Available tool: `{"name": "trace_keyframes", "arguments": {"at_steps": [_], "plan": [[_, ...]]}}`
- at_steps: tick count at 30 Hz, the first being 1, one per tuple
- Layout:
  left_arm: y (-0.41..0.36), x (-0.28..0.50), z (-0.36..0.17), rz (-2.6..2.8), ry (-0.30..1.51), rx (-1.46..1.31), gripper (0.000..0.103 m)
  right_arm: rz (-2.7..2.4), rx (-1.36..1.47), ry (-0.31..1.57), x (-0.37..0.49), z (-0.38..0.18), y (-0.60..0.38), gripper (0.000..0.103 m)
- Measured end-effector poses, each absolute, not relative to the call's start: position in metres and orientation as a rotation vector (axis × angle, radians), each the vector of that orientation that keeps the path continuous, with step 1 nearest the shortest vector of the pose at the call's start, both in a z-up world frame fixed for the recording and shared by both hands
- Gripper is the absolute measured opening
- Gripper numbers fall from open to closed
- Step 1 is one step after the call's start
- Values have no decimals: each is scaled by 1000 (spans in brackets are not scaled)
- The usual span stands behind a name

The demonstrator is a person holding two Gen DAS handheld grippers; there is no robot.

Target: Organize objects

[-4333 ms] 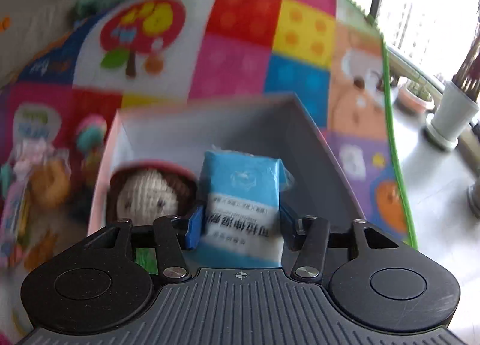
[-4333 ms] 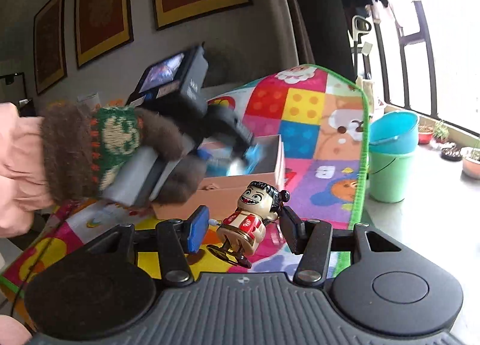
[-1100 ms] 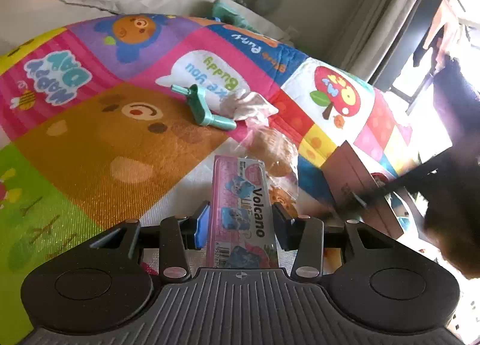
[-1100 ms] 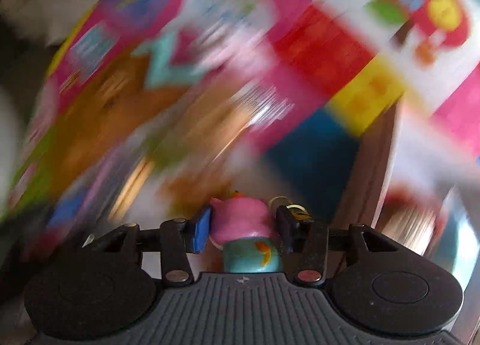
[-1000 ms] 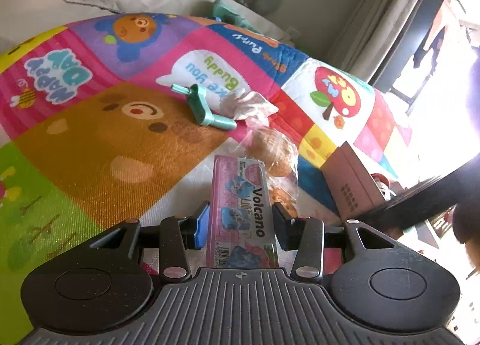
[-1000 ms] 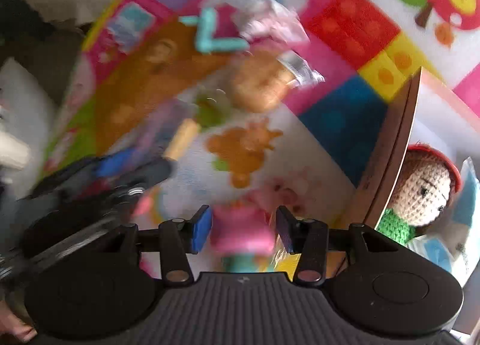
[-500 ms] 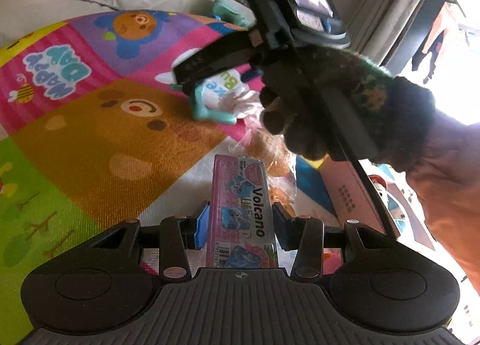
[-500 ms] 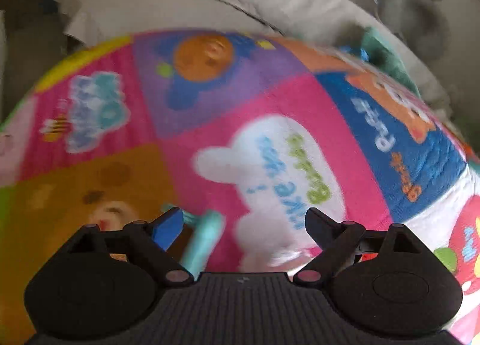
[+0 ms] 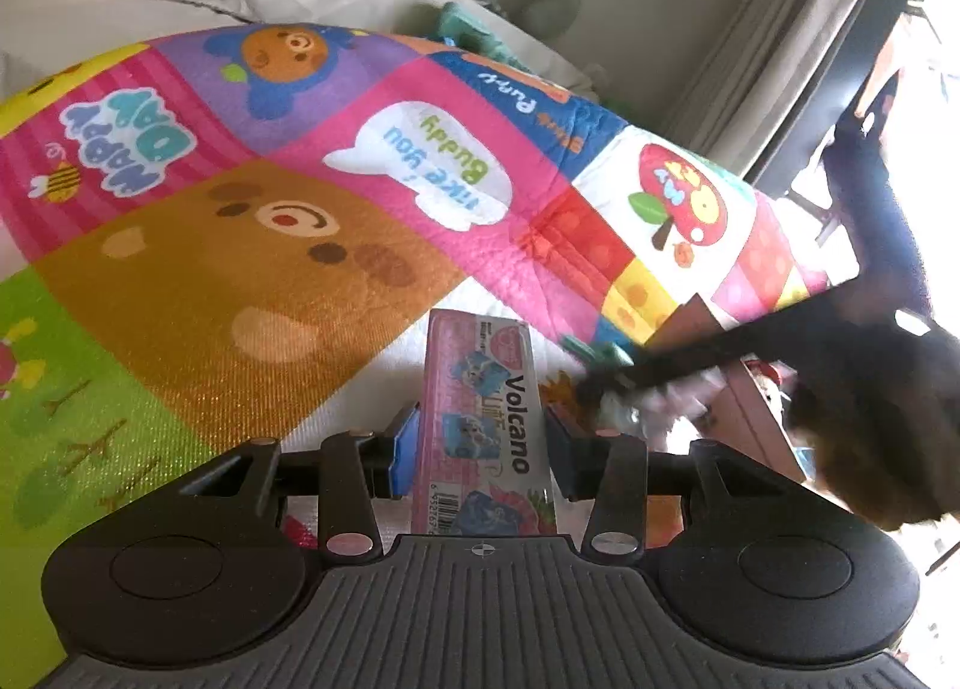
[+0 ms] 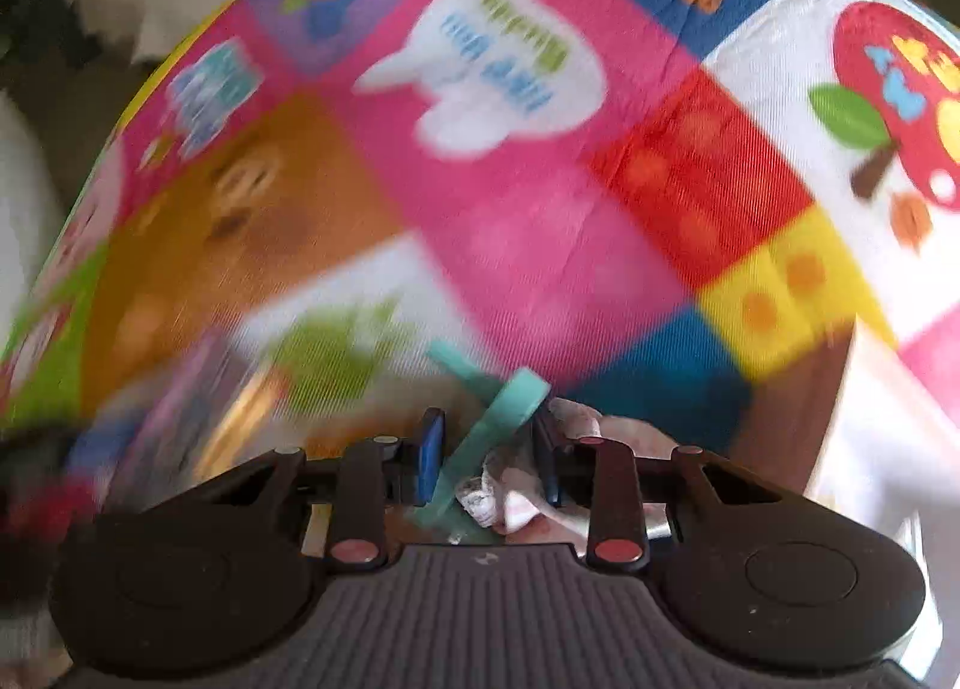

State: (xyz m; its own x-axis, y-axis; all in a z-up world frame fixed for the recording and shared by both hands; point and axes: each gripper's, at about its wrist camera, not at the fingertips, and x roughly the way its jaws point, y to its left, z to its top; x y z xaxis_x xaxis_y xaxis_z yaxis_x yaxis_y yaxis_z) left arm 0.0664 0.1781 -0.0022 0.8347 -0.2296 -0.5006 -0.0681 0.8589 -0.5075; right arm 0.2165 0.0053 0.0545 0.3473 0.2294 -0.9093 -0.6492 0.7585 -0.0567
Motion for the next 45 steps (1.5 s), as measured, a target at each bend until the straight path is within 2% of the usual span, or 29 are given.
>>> {"name": "trace_keyframes", "arguments": {"at_steps": [2,4,6,10,16,22,23,25,32,35,37,41,45], "plan": [[173,63,-2,-90,589,-526,47,609,-438,977,190,75,-11,43],[169,60,-1,-89,602,-518,47,620,-410,845,159,98,-34,66],[161,53,2,-94,620,-487,47,645,-392,767,132,110,-57,70],[145,35,6,-112,652,-414,47,699,-338,780,87,98,-94,71],[130,-2,14,-101,704,-347,47,710,-315,816,37,38,-119,71],[102,-22,19,-92,739,-253,47,659,-292,700,29,15,-120,71],[97,-23,19,-86,741,-239,47,661,-263,703,34,14,-120,70],[86,-25,20,-71,747,-210,47,675,-200,720,38,15,-127,53],[49,-35,24,-154,794,-137,47,630,-198,705,17,13,-180,52],[37,-34,24,-175,800,-112,47,502,-271,655,6,11,-205,58],[32,-34,24,-185,801,-106,47,401,-304,620,3,9,-217,68],[31,-34,24,-181,800,-107,47,417,-181,655,4,11,-237,73],[31,-34,24,-170,800,-106,47,419,-183,639,7,8,-227,75]]}}
